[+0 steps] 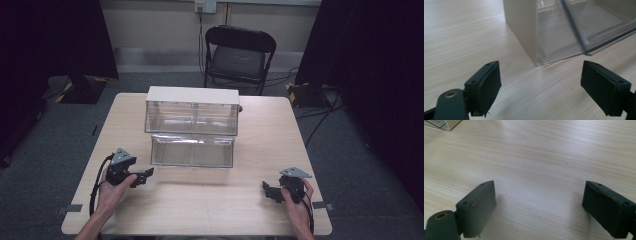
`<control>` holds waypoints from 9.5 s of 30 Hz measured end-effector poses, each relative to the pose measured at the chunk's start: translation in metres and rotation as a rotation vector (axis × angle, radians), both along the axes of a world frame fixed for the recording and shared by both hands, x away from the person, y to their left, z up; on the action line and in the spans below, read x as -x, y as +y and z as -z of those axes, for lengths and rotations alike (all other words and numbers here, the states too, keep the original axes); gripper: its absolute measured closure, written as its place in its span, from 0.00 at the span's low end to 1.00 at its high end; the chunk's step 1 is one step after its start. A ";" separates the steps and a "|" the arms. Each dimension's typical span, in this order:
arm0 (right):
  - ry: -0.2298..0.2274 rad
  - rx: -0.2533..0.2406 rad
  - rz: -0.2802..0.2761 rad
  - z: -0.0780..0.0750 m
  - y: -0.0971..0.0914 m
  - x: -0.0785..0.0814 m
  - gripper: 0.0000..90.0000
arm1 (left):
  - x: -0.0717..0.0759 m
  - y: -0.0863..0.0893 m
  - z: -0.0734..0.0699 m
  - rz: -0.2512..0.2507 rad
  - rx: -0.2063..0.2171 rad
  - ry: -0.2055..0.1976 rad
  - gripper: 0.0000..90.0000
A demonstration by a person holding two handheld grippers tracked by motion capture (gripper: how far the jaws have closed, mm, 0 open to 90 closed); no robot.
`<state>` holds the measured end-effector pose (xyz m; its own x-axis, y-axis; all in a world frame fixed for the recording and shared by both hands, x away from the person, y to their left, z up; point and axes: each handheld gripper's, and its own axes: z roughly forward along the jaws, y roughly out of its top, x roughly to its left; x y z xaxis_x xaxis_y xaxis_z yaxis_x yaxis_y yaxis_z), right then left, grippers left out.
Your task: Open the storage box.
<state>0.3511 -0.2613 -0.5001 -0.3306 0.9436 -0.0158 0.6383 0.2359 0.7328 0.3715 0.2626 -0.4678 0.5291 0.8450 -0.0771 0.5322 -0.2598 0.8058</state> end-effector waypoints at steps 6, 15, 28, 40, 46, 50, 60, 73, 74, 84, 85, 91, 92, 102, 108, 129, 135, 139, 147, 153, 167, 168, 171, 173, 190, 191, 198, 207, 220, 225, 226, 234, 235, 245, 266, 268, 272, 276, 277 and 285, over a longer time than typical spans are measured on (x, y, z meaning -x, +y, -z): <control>0.000 0.000 0.000 0.000 0.000 0.000 0.12 | 0.000 -0.009 -0.002 0.014 0.013 -0.020 0.18; 0.000 -0.001 -0.001 0.000 0.000 0.000 0.12 | -0.002 -0.015 -0.008 0.041 0.007 -0.026 0.18; 0.000 0.000 -0.001 0.000 0.000 0.000 0.12 | -0.014 -0.033 -0.007 0.087 -0.045 -0.014 0.17; 0.000 0.001 -0.004 0.000 0.000 -0.001 0.11 | -0.016 -0.040 0.000 0.110 -0.015 -0.033 0.17; 0.001 0.001 -0.003 0.000 0.000 -0.001 0.11 | -0.016 -0.040 0.000 0.113 0.002 -0.036 0.17; 0.000 0.001 -0.004 0.000 0.000 -0.001 0.11 | -0.015 -0.041 0.000 0.111 0.012 -0.039 0.15; 0.000 0.002 -0.005 0.000 0.000 -0.001 0.11 | -0.014 -0.041 -0.001 0.119 0.017 -0.048 0.13; 0.001 0.002 -0.005 0.000 0.000 -0.001 0.11 | -0.013 -0.041 -0.003 0.122 0.014 -0.053 0.12; 0.001 0.003 -0.006 0.000 0.000 -0.001 0.11 | -0.013 -0.041 -0.003 0.122 0.017 -0.053 0.12; 0.001 0.003 -0.006 0.000 0.000 -0.001 0.11 | -0.012 -0.040 -0.003 0.122 0.024 -0.041 0.14; 0.001 0.002 -0.006 0.000 0.000 -0.001 0.11 | -0.012 -0.040 -0.003 0.120 0.024 -0.041 0.14; 0.003 0.002 -0.007 0.000 0.000 -0.002 0.11 | -0.011 -0.040 -0.004 0.118 0.021 -0.042 0.15; 0.003 0.002 -0.007 0.000 0.000 -0.002 0.11 | -0.011 -0.040 -0.004 0.118 0.021 -0.042 0.15; 0.005 0.002 -0.007 0.000 0.000 -0.002 0.10 | -0.010 -0.039 -0.005 0.117 0.013 -0.046 0.16; 0.005 0.002 -0.007 0.000 0.000 -0.002 0.10 | -0.006 -0.037 -0.009 0.128 0.050 -0.058 0.14; 0.005 0.001 -0.006 0.000 0.001 -0.002 0.10 | -0.005 -0.034 -0.012 0.141 0.070 -0.068 0.14; 0.004 0.001 -0.006 0.000 0.001 -0.002 0.10 | -0.004 -0.032 -0.015 0.142 0.074 -0.073 0.14; 0.005 0.002 -0.008 0.000 0.000 -0.002 0.10 | -0.002 -0.030 -0.017 0.142 0.092 -0.075 0.15; 0.005 0.000 -0.006 0.000 0.001 -0.002 0.10 | 0.000 -0.032 -0.020 0.123 0.085 -0.098 0.17; 0.005 0.002 -0.008 0.000 0.000 -0.002 0.10 | -0.002 -0.029 -0.021 0.120 0.103 -0.092 0.17; 0.005 0.001 -0.008 0.000 0.001 -0.002 0.10 | -0.002 -0.033 -0.029 0.123 0.091 -0.111 0.15; 0.005 0.001 -0.008 0.000 0.001 -0.002 0.10 | -0.002 -0.033 -0.029 0.119 0.099 -0.113 0.15; 0.005 0.001 -0.008 0.000 0.001 -0.002 0.10 | -0.003 -0.034 -0.031 0.120 0.101 -0.117 0.16; 0.005 0.001 -0.008 0.000 0.001 -0.002 0.10 | -0.003 -0.033 -0.031 0.123 0.099 -0.121 0.17; 0.006 0.000 -0.009 0.000 0.001 -0.002 0.09 | -0.006 -0.035 -0.042 0.119 0.121 -0.133 0.17; 0.006 0.000 -0.010 0.000 0.001 -0.002 0.09 | -0.007 -0.034 -0.042 0.121 0.118 -0.133 0.17; 0.006 0.000 -0.010 0.000 0.001 -0.003 0.09 | -0.009 -0.035 -0.042 0.118 0.114 -0.125 0.17; 0.007 0.001 -0.011 0.000 0.001 -0.003 0.09 | -0.012 -0.034 -0.046 0.124 0.133 -0.120 0.17; 0.007 0.001 -0.013 0.000 0.001 -0.003 0.08 | -0.014 -0.034 -0.045 0.111 0.138 -0.123 0.17; 0.007 0.001 -0.013 0.000 0.001 -0.003 0.08 | -0.015 -0.035 -0.046 0.108 0.157 -0.110 0.18; 0.007 0.001 -0.013 0.000 0.001 -0.003 0.08 | -0.015 -0.035 -0.045 0.110 0.150 -0.106 0.18; 0.007 0.001 -0.013 0.000 0.001 -0.003 0.08 | -0.017 -0.036 -0.048 0.101 0.140 -0.101 0.17; 0.007 0.001 -0.013 0.000 0.001 -0.003 0.08 | -0.017 -0.037 -0.048 0.101 0.139 -0.100 0.17; 0.007 0.001 -0.013 0.000 0.001 -0.003 0.08 | -0.014 -0.034 -0.051 0.078 0.126 -0.109 0.17; 0.007 0.001 -0.013 0.000 0.001 -0.003 0.09 | -0.019 -0.029 -0.056 0.071 0.140 -0.141 0.17; 0.007 0.001 -0.013 0.000 0.001 -0.003 0.08 | -0.019 -0.029 -0.056 0.068 0.143 -0.143 0.17; 0.007 0.001 -0.013 0.000 0.001 -0.003 0.09 | -0.021 -0.031 -0.055 0.072 0.143 -0.138 0.17; 0.007 0.001 -0.013 0.000 0.001 -0.003 0.09 | -0.023 -0.030 -0.055 0.080 0.155 -0.139 0.17; 0.007 0.002 -0.014 0.000 0.001 -0.003 0.09 | -0.023 -0.030 -0.055 0.076 0.155 -0.140 0.17; 0.007 0.001 -0.013 0.000 0.001 -0.003 0.08 | -0.024 -0.029 -0.056 0.060 0.149 -0.148 0.17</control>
